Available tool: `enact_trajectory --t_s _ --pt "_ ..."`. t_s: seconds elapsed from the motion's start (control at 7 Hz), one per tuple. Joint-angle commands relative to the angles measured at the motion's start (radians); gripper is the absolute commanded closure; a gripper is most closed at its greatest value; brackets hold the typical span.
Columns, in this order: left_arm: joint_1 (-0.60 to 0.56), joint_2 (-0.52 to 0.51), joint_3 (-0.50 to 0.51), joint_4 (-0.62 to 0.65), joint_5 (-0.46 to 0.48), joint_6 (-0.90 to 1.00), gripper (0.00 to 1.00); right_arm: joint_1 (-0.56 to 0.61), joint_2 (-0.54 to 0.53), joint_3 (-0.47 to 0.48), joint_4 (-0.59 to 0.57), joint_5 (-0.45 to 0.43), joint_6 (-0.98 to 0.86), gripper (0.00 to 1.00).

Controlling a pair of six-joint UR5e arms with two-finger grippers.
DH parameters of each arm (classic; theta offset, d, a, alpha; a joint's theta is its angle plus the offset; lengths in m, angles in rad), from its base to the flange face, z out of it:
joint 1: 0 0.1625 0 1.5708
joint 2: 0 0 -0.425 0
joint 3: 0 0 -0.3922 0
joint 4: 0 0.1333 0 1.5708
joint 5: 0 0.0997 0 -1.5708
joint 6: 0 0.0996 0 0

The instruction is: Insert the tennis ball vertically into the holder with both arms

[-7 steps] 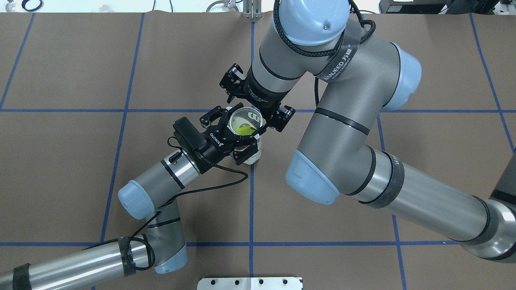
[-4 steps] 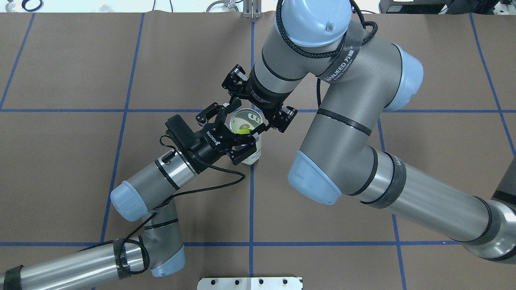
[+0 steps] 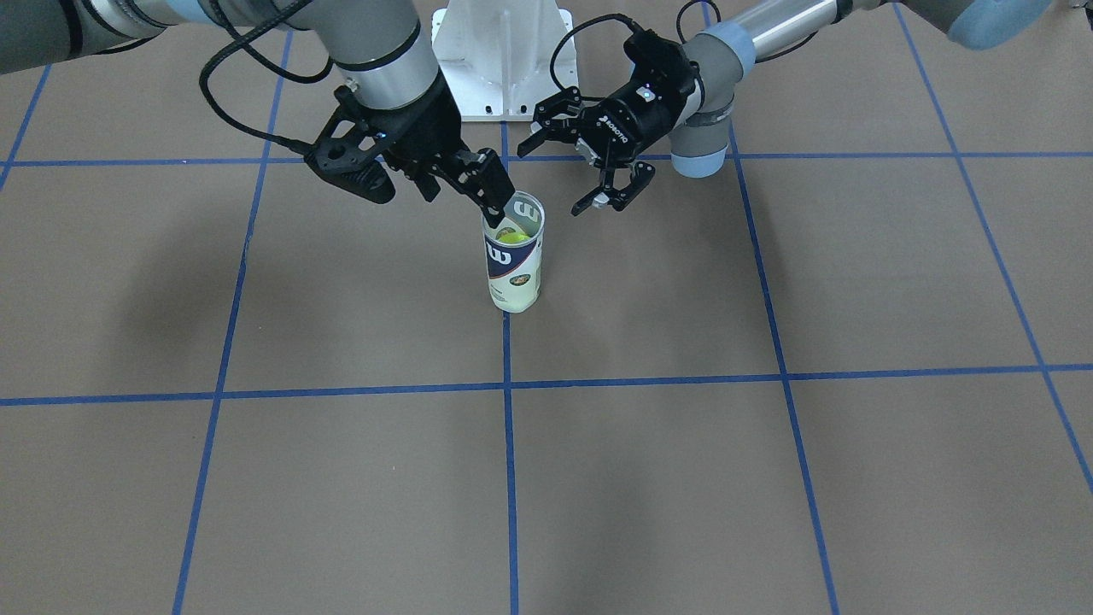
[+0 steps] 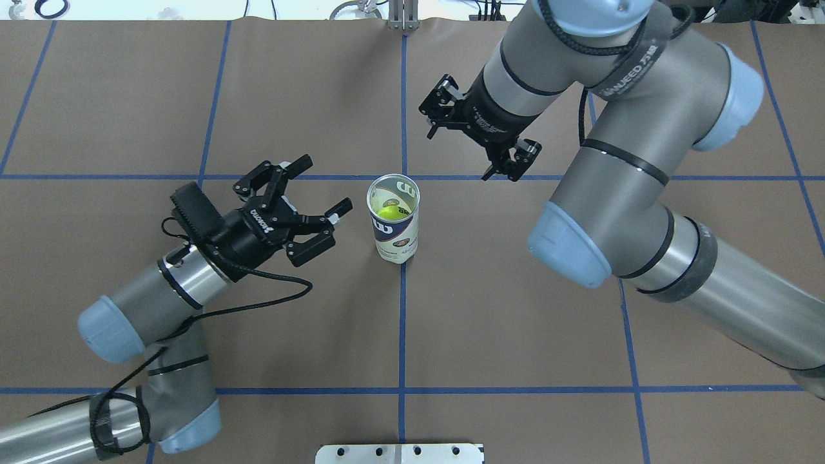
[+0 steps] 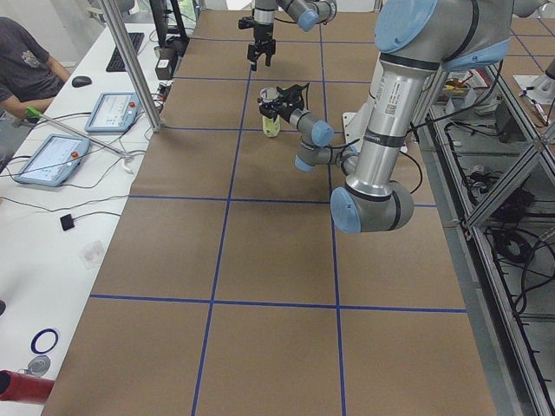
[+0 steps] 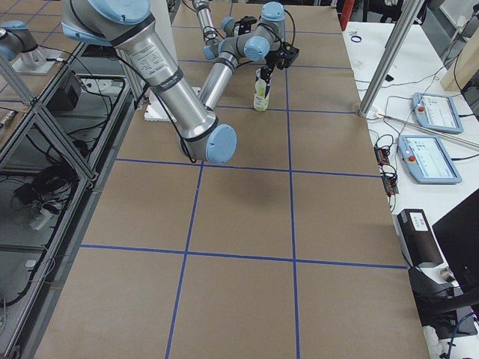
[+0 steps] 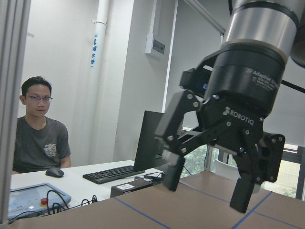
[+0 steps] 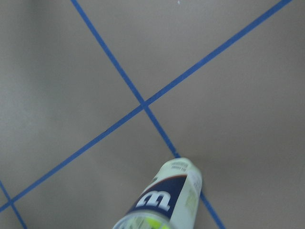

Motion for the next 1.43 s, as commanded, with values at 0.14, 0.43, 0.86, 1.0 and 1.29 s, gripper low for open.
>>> enact_trajectory --t_s 0.14,0.43,0.86,1.0,1.29 --pt "-0.127 0.167 0.0 0.0 -0.008 -0.121 0.18 0.198 -0.196 -0.006 0.003 0.065 -0.273 0.01" --pt "-0.272 0.224 0.052 0.055 -0.136 -0.174 0.02 0.308 -0.282 -0.083 0.003 0.075 -0.509 0.01" --pt "-0.613 0.184 0.06 0.544 -0.553 -0.172 0.01 0.396 -0.344 -0.181 0.006 0.074 -0.795 0.01" --pt "-0.694 0.14 0.06 0.73 -0.671 -0.172 0.01 0.426 -0.358 -0.207 0.018 0.075 -0.862 0.01" --pt "-0.857 0.118 0.057 1.066 -0.957 -0.172 0.02 0.477 -0.407 -0.233 0.061 0.081 -0.968 0.01"
